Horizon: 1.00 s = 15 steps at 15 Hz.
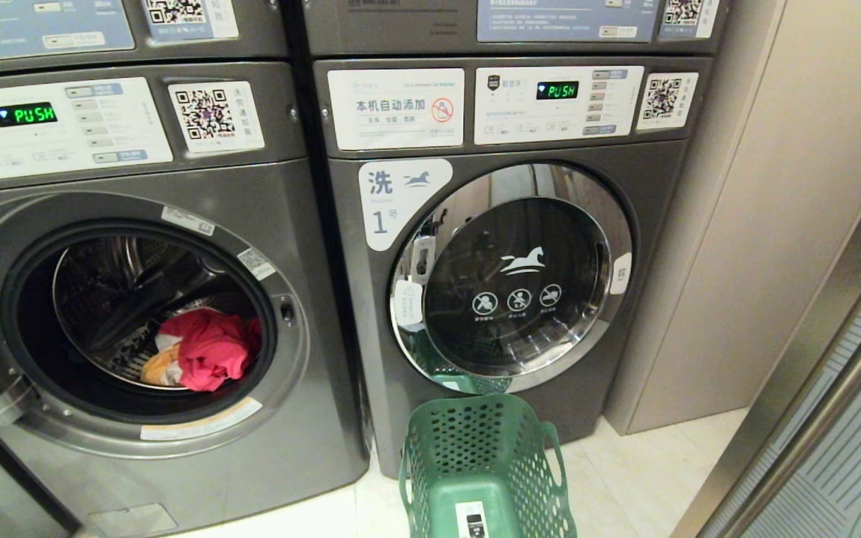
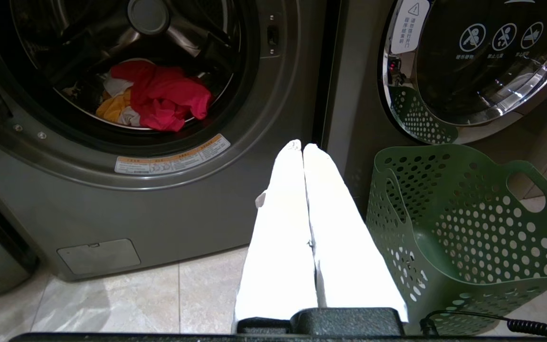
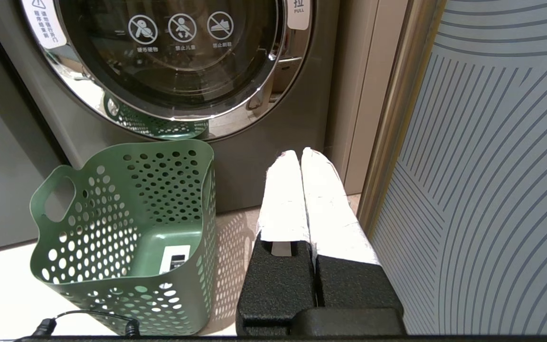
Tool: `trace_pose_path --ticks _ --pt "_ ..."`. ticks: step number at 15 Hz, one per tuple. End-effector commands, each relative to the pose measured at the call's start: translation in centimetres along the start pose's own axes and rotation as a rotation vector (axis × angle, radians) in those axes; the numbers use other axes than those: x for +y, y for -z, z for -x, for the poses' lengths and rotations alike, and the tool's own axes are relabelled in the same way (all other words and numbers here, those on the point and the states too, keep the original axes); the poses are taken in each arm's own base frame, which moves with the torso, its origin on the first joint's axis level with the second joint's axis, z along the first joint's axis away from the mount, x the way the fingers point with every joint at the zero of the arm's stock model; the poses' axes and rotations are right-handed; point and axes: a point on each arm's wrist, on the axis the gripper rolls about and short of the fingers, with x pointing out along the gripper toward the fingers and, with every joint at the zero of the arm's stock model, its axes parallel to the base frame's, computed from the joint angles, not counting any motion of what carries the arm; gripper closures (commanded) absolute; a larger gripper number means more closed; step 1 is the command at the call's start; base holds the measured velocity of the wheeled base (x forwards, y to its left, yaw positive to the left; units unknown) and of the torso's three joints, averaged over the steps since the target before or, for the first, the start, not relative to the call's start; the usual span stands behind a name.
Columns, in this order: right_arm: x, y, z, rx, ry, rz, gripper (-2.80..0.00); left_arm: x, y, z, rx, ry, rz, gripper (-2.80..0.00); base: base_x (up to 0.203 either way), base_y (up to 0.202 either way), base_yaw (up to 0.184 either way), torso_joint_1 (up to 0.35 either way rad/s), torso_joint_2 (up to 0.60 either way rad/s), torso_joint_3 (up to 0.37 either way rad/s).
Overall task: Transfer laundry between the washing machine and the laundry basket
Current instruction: Pick a cloth and place it into the basket
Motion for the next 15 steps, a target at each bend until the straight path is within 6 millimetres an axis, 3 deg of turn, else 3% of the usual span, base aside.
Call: trace_pose_path --ticks 1,15 --pt "0.00 0.00 0.00 0.000 0.000 0.000 0.00 0.00 0.00 0.01 -0.001 -0.001 0.001 0.00 0.000 0.000 0.000 0.000 0.00 0.000" --pt "0.00 0.00 0.00 0.000 0.000 0.000 0.00 0.00 0.00 0.01 -0.001 -0.001 0.000 0.00 0.000 0.000 0.000 0.000 0.00 0.000"
